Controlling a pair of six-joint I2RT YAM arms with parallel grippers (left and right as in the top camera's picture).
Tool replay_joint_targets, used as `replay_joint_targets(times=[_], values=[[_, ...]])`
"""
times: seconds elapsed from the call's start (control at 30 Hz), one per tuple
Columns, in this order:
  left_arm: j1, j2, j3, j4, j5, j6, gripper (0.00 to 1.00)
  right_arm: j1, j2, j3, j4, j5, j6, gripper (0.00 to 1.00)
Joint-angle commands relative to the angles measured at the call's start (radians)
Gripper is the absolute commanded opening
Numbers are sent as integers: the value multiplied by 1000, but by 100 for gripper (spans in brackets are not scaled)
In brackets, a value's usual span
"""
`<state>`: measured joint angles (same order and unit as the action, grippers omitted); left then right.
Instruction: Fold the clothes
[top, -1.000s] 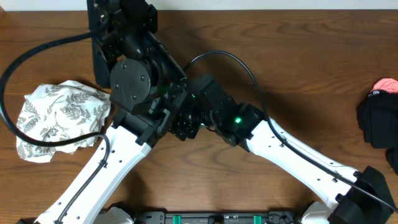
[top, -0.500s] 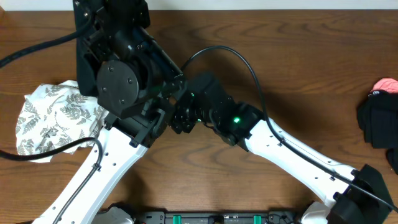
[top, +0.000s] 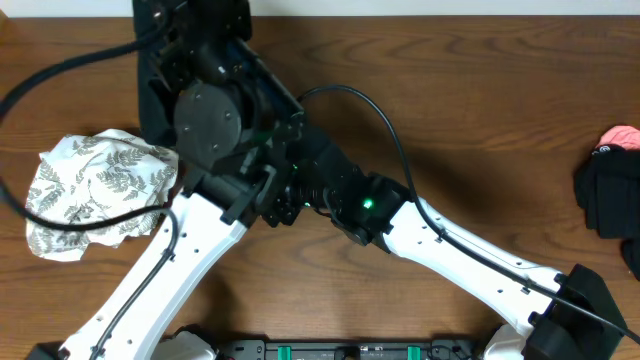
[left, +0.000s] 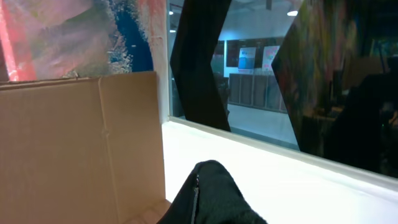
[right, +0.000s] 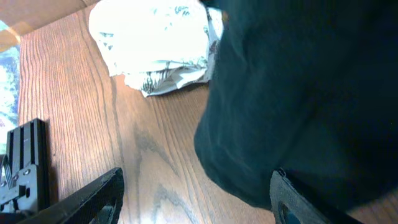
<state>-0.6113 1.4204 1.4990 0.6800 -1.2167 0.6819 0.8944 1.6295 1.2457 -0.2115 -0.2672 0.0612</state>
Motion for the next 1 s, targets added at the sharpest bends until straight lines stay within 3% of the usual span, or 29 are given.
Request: replay_joint_targets(times=[0.0, 0.53, 0.83, 0.97], values=[[4, 6, 63, 10, -37, 6, 6, 12, 16, -5, 11, 36, 42, 73], [3, 39, 151, 10, -106, 15, 6, 16, 59, -5, 67, 279, 171, 73], [3, 39, 153, 10, -110, 18, 6, 17, 59, -5, 114, 261, 170, 75], [3, 39, 153, 10, -110, 18, 6, 17, 59, -5, 114, 228, 170, 70]])
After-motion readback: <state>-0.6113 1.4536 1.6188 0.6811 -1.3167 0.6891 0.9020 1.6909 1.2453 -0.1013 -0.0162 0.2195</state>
